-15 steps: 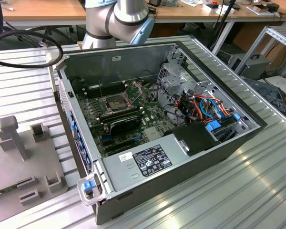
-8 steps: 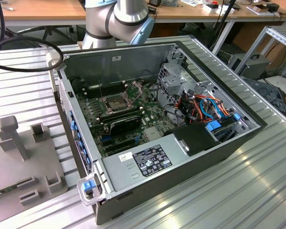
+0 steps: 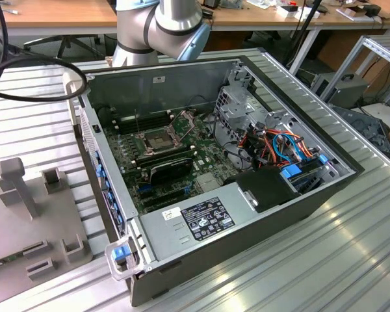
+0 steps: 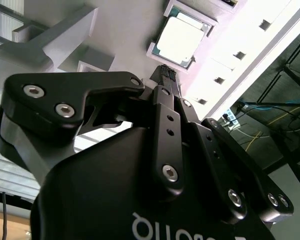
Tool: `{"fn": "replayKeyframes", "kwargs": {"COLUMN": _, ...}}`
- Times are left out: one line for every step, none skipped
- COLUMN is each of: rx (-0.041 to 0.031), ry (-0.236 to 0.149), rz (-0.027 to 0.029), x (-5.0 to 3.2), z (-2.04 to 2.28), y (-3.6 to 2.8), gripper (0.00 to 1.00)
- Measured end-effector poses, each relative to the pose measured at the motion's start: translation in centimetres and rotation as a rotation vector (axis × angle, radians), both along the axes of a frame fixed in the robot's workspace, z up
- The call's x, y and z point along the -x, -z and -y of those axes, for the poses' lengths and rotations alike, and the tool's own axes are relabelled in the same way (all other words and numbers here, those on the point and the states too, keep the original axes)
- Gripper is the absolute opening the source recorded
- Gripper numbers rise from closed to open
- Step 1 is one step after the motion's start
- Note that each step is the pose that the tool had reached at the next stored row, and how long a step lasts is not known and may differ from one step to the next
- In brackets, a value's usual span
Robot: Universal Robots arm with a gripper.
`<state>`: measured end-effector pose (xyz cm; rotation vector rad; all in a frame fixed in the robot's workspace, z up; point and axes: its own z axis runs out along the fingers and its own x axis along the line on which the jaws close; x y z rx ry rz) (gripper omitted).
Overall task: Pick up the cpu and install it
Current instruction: 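Reach for the cpu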
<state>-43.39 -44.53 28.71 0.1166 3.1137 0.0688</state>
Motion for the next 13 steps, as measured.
{"fn": "replayKeyframes", "kwargs": {"rx": 0.0, "ry": 0.0, "rz": 0.0, "x": 0.0, "z": 0.0, "y": 0.13, "gripper": 0.11}}
{"fn": "replayKeyframes", "kwargs": {"rx": 0.0, "ry": 0.0, "rz": 0.0, "x": 0.01, "z": 0.0, "y": 0.19, "gripper": 0.11}}
{"fn": "replayKeyframes", "kwargs": {"rx": 0.0, "ry": 0.0, "rz": 0.0001, "x": 0.01, "z": 0.0, "y": 0.28, "gripper": 0.11}}
{"fn": "replayKeyframes", "kwargs": {"rx": 0.0, "ry": 0.0, "rz": 0.0, "x": 0.01, "z": 0.0, "y": 0.35, "gripper": 0.11}}
{"fn": "replayKeyframes", "kwargs": {"rx": 0.0, "ry": 0.0, "rz": 0.0, "x": 0.01, "z": 0.0, "y": 0.4, "gripper": 0.11}}
{"fn": "replayKeyframes", "kwargs": {"rx": 0.0, "ry": 0.0, "rz": 0.0, "x": 0.01, "z": 0.0, "y": 0.44, "gripper": 0.11}}
{"fn": "replayKeyframes", "kwargs": {"rx": 0.0, "ry": 0.0, "rz": 0.0001, "x": 0.01, "z": 0.0, "y": 0.51, "gripper": 0.11}}
{"fn": "replayKeyframes", "kwargs": {"rx": 0.0, "ry": 0.0, "rz": 0.0, "x": 0.01, "z": 0.0, "y": 0.56, "gripper": 0.11}}
{"fn": "replayKeyframes", "kwargs": {"rx": 0.0, "ry": 0.0, "rz": 0.0, "x": 0.01, "z": 0.0, "y": 0.6, "gripper": 0.11}}
{"fn": "replayKeyframes", "kwargs": {"rx": 0.0, "ry": 0.0, "rz": 0.0, "x": 0.01, "z": 0.0, "y": 0.65, "gripper": 0.11}}
{"fn": "replayKeyframes", "kwargs": {"rx": 0.0, "ry": 0.0, "rz": 0.0, "x": 0.01, "z": 0.0, "y": 0.69, "gripper": 0.11}}
{"fn": "replayKeyframes", "kwargs": {"rx": 0.0, "ry": 0.0, "rz": 0.0, "x": 0.02, "z": 0.0, "y": 0.74, "gripper": 0.11}}
{"fn": "replayKeyframes", "kwargs": {"rx": 0.0, "ry": 0.0, "rz": 0.0, "x": 0.02, "z": 0.0, "y": 0.78, "gripper": 0.11}}
